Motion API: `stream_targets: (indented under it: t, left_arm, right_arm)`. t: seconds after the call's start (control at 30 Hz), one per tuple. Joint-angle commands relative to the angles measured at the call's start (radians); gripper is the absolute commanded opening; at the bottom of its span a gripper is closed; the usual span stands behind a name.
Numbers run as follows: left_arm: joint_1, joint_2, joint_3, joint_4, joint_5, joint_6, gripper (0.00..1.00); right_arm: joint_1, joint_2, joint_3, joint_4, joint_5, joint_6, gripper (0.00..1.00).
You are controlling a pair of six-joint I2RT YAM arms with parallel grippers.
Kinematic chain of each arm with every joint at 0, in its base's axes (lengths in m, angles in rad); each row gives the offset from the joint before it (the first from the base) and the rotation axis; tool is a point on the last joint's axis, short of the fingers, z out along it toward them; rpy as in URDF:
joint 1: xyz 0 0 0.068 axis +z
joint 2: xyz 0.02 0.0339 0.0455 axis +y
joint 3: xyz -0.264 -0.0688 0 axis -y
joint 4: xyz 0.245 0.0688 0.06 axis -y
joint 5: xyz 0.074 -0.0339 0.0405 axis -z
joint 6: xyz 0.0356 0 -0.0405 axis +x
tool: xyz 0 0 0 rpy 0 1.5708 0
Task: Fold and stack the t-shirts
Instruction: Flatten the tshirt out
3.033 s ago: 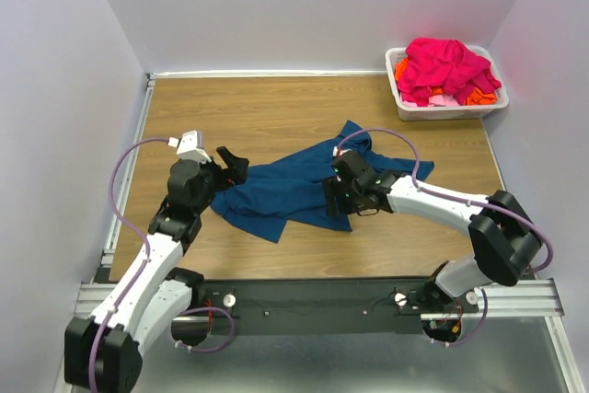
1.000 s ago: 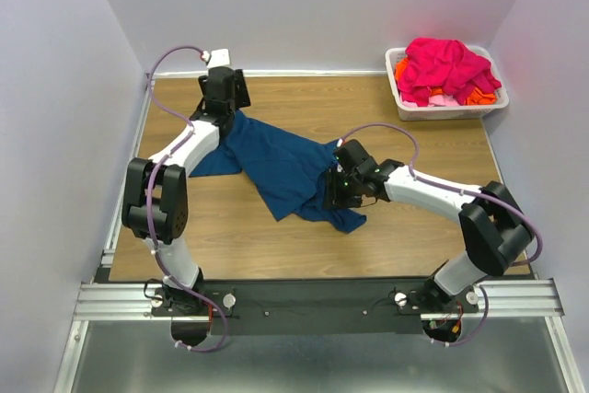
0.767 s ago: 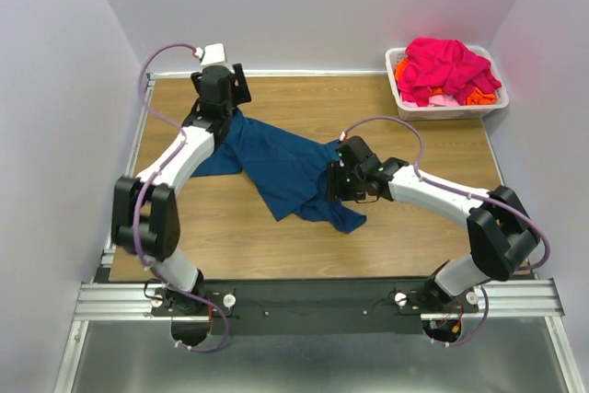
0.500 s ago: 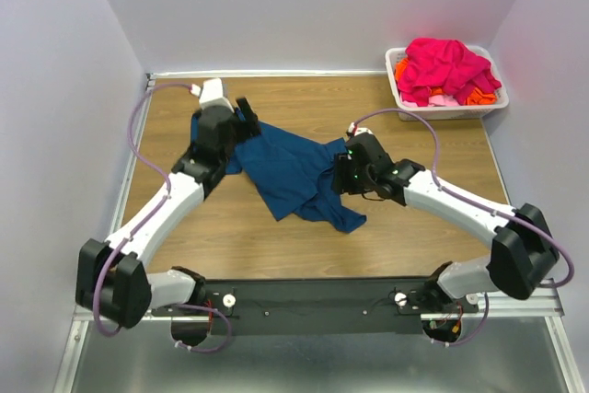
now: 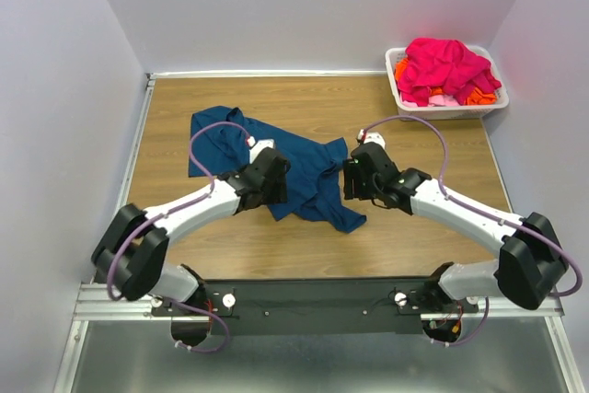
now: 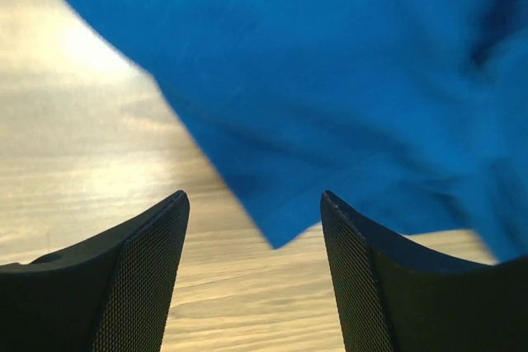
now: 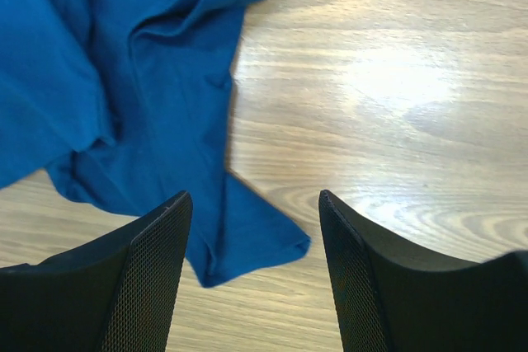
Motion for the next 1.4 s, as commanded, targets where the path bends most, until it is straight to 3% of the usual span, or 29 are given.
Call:
stream_targets:
  t: [0.0, 0.5, 0.87, 1.03, 1.23, 1.37]
  left_arm:
    - [-0.010, 0.089, 0.041, -0.101, 0.044, -0.010, 0.72]
    - [-0.052, 0.181, 0.074, -0.185, 0.093, -0.056, 0.73]
    - [-0.060, 0.235, 0.082, -0.161, 0.090, -0.058, 0.72]
    - [-0.060, 0.225, 0.082, -0.167, 0.109, -0.058, 0.72]
    - [-0.061, 0.110, 0.108, -0.217, 0.067, -0.088, 0.72]
    - [-0.061, 0.142, 0.108, -0.204, 0.058, -0.088, 0.72]
  right_arm:
    - [0.005, -0.047, -0.032, -0.009, 0.052, -0.026, 0.70]
    - [0.005, -0.143, -0.135, 0.037, 0.047, -0.061, 0.70]
    - [0.005, -0.156, -0.149, 0.054, 0.021, -0.075, 0.70]
    - [0.003, -0.171, -0.155, 0.058, 0.019, -0.075, 0.70]
    - [0.006, -0.170, -0.158, 0.061, 0.015, -0.077, 0.70]
    - [0.005, -0.157, -0.158, 0.064, 0.009, -0.080, 0.70]
